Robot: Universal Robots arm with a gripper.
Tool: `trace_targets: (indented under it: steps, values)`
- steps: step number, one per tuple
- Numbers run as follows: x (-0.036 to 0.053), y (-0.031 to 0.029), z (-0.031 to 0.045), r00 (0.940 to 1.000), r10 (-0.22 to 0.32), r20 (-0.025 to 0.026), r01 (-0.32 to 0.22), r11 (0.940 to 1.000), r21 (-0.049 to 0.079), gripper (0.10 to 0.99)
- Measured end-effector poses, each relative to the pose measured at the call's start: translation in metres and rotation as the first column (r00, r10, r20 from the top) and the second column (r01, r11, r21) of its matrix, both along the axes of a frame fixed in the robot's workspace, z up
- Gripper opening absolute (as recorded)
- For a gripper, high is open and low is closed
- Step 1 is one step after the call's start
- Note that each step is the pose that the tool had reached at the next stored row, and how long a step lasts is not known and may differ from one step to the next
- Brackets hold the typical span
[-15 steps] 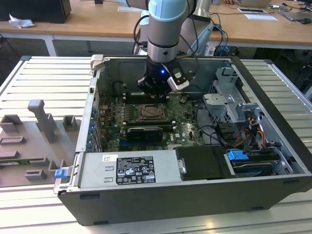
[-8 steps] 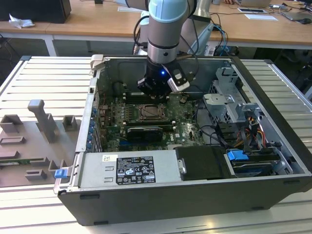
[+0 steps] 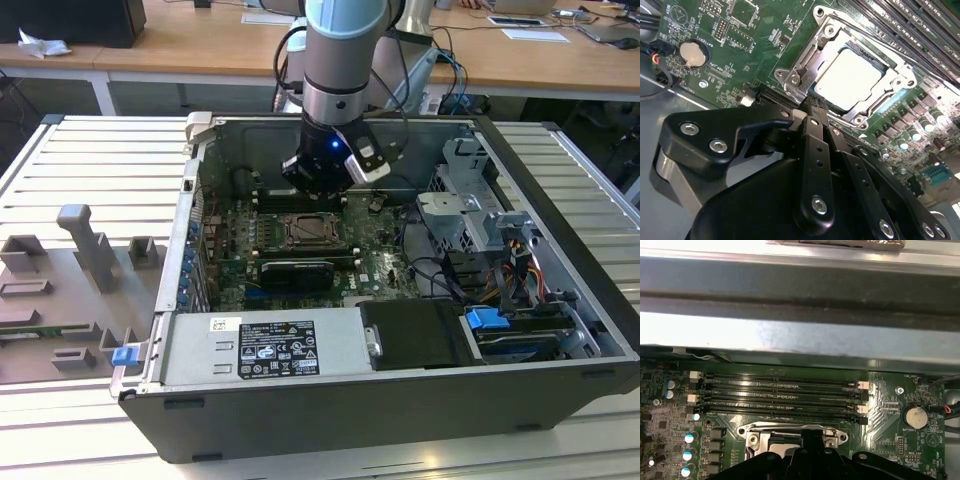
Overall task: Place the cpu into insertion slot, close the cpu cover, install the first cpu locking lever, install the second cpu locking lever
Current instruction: 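Install the second cpu locking lever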
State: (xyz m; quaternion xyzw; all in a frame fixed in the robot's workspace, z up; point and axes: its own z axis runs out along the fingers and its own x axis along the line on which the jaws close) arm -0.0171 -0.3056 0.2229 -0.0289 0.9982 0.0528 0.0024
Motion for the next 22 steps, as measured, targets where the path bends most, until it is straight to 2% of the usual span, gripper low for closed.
trace_targets:
  steps: [2,9,22]
  values:
    - [0.0000,-0.0001,0.0008,1.0000,0.000,0.0001,0.000,1.0000,0.000,0.106]
    - [0.0000,-0.0071,0.0009,1.0000,0.000,0.0000,0.000,1.0000,0.000,0.106]
    - [0.0000,-0.0126,0.0009,1.0000,0.000,0.0000,0.000,1.0000,0.000,0.106]
